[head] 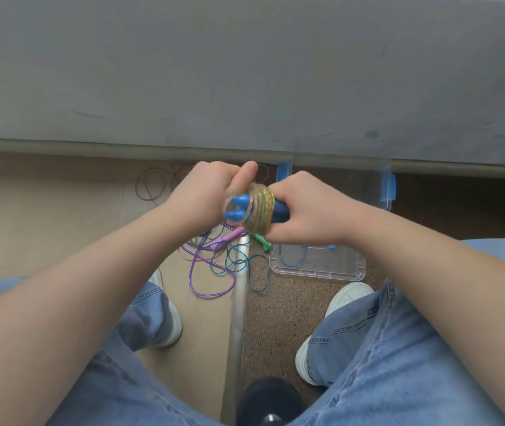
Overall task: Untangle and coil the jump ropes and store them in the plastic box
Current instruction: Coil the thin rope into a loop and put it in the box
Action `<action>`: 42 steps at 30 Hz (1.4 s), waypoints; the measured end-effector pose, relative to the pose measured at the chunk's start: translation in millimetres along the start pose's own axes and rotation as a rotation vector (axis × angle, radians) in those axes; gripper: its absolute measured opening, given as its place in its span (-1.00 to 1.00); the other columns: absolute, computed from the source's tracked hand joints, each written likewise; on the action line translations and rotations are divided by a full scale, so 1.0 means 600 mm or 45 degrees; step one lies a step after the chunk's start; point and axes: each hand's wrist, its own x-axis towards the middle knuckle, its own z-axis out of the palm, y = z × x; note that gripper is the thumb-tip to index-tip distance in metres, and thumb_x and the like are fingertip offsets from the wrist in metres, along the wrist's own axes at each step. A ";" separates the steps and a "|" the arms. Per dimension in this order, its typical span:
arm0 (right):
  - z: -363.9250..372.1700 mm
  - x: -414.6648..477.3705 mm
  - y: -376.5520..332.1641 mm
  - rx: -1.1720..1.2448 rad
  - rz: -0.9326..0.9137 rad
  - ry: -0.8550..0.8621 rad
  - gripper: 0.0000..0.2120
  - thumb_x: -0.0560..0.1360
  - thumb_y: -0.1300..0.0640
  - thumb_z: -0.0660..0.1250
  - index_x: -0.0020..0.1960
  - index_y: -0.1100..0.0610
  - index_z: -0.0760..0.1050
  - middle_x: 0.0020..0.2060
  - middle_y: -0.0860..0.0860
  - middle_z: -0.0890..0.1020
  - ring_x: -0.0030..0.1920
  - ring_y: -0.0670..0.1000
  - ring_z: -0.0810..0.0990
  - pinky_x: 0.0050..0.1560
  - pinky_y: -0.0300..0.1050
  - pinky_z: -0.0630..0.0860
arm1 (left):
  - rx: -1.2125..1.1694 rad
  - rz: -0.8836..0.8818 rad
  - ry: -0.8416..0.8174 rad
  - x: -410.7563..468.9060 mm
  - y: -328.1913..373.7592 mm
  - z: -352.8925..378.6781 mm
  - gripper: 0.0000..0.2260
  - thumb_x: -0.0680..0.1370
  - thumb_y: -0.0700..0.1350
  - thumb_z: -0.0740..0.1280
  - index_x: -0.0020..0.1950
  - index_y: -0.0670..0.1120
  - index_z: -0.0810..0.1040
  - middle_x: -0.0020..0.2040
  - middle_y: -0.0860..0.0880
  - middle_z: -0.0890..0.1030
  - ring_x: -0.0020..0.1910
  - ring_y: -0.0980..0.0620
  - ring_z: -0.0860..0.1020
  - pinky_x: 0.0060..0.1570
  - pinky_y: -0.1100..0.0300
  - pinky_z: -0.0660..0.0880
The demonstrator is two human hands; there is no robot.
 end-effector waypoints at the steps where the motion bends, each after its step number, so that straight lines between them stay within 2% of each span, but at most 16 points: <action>1: -0.003 0.001 0.001 0.026 0.041 0.042 -0.68 0.35 -0.01 0.48 -0.38 0.06 0.37 -0.53 0.01 0.37 -0.44 -0.03 0.25 -0.43 -0.20 0.28 | -0.115 -0.077 -0.026 -0.001 0.004 0.002 -0.48 0.70 0.12 0.08 -0.43 -0.05 0.28 -0.50 0.02 0.34 -0.40 -0.06 0.32 -0.34 0.07 0.27; 3: -0.006 0.006 0.001 0.082 0.143 0.127 -0.69 0.34 0.03 0.49 -0.38 0.10 0.39 -0.51 0.00 0.37 -0.42 -0.06 0.22 -0.42 -0.16 0.27 | -0.209 -0.206 -0.045 -0.003 0.010 0.008 -0.57 0.70 -0.01 0.13 -0.39 0.02 0.31 -0.44 0.06 0.38 -0.38 -0.02 0.35 -0.33 0.15 0.33; 5: -0.011 0.012 0.007 0.162 0.287 0.238 -0.70 0.32 0.02 0.47 -0.38 0.12 0.39 -0.49 -0.02 0.39 -0.42 -0.06 0.24 -0.41 -0.12 0.29 | -0.144 -0.219 -0.080 -0.009 0.019 0.013 -0.64 0.66 -0.15 0.14 -0.35 0.02 0.36 -0.40 0.06 0.41 -0.33 -0.07 0.39 -0.36 0.23 0.33; 9: -0.024 0.018 0.029 0.013 0.493 0.355 -0.70 0.38 -0.02 0.42 -0.37 0.09 0.38 -0.46 0.00 0.46 -0.41 0.01 0.39 -0.39 -0.12 0.33 | 0.055 0.106 -0.182 -0.024 0.029 0.024 -0.70 0.68 0.01 0.05 -0.15 -0.05 0.45 -0.30 0.00 0.53 -0.23 -0.10 0.49 -0.25 0.04 0.35; 11: -0.019 0.019 0.038 -0.128 0.488 0.304 -0.71 0.41 -0.05 0.39 -0.32 0.09 0.40 -0.43 0.00 0.46 -0.33 0.07 0.46 -0.35 -0.06 0.30 | 0.164 0.271 -0.176 -0.029 0.029 0.025 -0.71 0.67 0.06 0.06 -0.15 -0.04 0.39 -0.35 0.00 0.47 -0.26 -0.15 0.47 -0.27 0.02 0.34; 14: 0.001 0.024 0.053 -0.329 0.480 0.231 -0.73 0.42 -0.07 0.36 -0.26 0.11 0.41 -0.36 0.04 0.48 -0.20 0.19 0.54 -0.26 -0.09 0.32 | 0.474 0.495 -0.172 -0.029 0.027 0.013 -0.73 0.63 0.14 -0.01 -0.16 0.04 0.28 -0.38 0.04 0.32 -0.29 -0.18 0.43 -0.32 0.05 0.30; 18: 0.011 0.023 0.058 -0.401 0.404 0.004 -0.71 0.43 -0.13 0.35 -0.23 0.09 0.41 -0.31 0.05 0.52 -0.20 0.18 0.57 -0.28 -0.06 0.40 | 0.696 0.609 -0.016 -0.021 0.020 -0.011 -0.54 0.56 0.29 -0.12 -0.16 0.01 0.38 -0.30 -0.02 0.45 -0.24 -0.21 0.57 -0.33 0.10 0.28; 20: 0.014 0.021 0.050 -0.396 0.362 -0.076 -0.70 0.44 -0.13 0.36 -0.25 0.06 0.37 -0.33 0.02 0.51 -0.22 0.16 0.57 -0.30 -0.06 0.42 | 0.640 0.755 0.075 -0.018 0.016 -0.023 -0.52 0.55 0.30 -0.02 -0.24 -0.02 0.46 -0.37 -0.03 0.48 -0.38 -0.19 0.55 -0.43 0.13 0.29; 22: 0.015 0.019 0.038 -0.373 0.312 -0.137 -0.70 0.45 -0.11 0.36 -0.27 0.04 0.35 -0.35 -0.01 0.49 -0.22 0.14 0.55 -0.28 -0.05 0.43 | 0.578 0.861 0.120 -0.015 0.010 -0.029 -0.55 0.56 0.26 0.14 -0.28 -0.06 0.53 -0.40 0.01 0.40 -0.48 -0.15 0.50 -0.52 0.15 0.36; 25: 0.008 0.016 0.029 -0.345 0.242 -0.181 -0.74 0.46 -0.10 0.37 -0.21 0.06 0.42 -0.35 -0.02 0.50 -0.26 0.08 0.52 -0.28 -0.05 0.43 | 0.501 0.890 0.186 -0.015 0.006 -0.034 -0.60 0.53 0.24 0.27 -0.27 -0.05 0.59 -0.37 0.03 0.44 -0.45 -0.12 0.49 -0.50 0.13 0.42; 28: 0.003 0.013 0.026 -0.326 0.165 -0.151 -0.76 0.46 -0.07 0.38 -0.18 0.10 0.47 -0.40 -0.06 0.45 -0.35 -0.04 0.44 -0.36 -0.10 0.34 | 0.285 0.727 0.224 -0.013 0.003 -0.040 -0.64 0.49 0.24 0.33 -0.25 -0.03 0.63 -0.32 0.05 0.49 -0.37 0.00 0.48 -0.36 0.21 0.39; 30: 0.000 0.012 0.026 -0.319 0.131 -0.123 -0.79 0.45 -0.03 0.38 -0.19 0.11 0.47 -0.44 -0.07 0.42 -0.40 -0.10 0.39 -0.41 -0.18 0.27 | 0.069 0.492 0.247 -0.012 0.004 -0.037 -0.72 0.45 0.21 0.43 -0.28 0.02 0.60 -0.26 0.09 0.48 -0.33 0.17 0.45 -0.28 0.38 0.32; 32: -0.004 0.011 0.030 -0.311 0.138 -0.079 -0.82 0.44 -0.01 0.37 -0.19 0.08 0.45 -0.45 -0.08 0.41 -0.39 -0.04 0.41 -0.39 -0.13 0.28 | -0.129 0.184 0.182 -0.014 0.010 -0.028 -0.77 0.44 0.16 0.49 -0.30 0.09 0.55 -0.24 0.13 0.49 -0.30 0.25 0.48 -0.25 0.44 0.32; 36: -0.001 0.010 0.032 -0.393 0.137 0.043 -0.88 0.44 0.00 0.34 -0.16 0.00 0.43 -0.33 -0.05 0.52 -0.21 0.16 0.54 -0.25 -0.08 0.32 | -0.801 -0.292 -0.031 -0.022 0.023 -0.009 -0.75 0.48 0.04 0.50 -0.26 -0.02 0.51 -0.43 0.17 0.51 -0.41 0.16 0.53 -0.33 0.25 0.54; 40: 0.007 0.015 0.027 -0.458 0.229 0.163 -0.82 0.46 0.04 0.32 0.03 0.06 0.53 -0.10 0.08 0.64 -0.04 0.22 0.59 -0.14 -0.01 0.44 | -1.493 -0.511 0.010 -0.023 0.033 -0.002 -0.90 0.55 -0.17 0.42 -0.13 -0.13 0.55 -0.29 0.06 0.62 -0.28 0.15 0.61 -0.14 0.26 0.59; 42: 0.010 0.019 0.034 -0.415 0.275 0.170 -0.65 0.45 0.05 0.32 0.22 0.08 0.49 -0.01 0.10 0.62 0.06 0.23 0.58 -0.02 0.03 0.51 | -1.557 -0.536 0.097 -0.019 0.030 -0.001 -0.93 0.54 -0.23 0.43 -0.05 -0.20 0.57 -0.24 0.00 0.61 -0.22 0.10 0.63 -0.09 0.25 0.60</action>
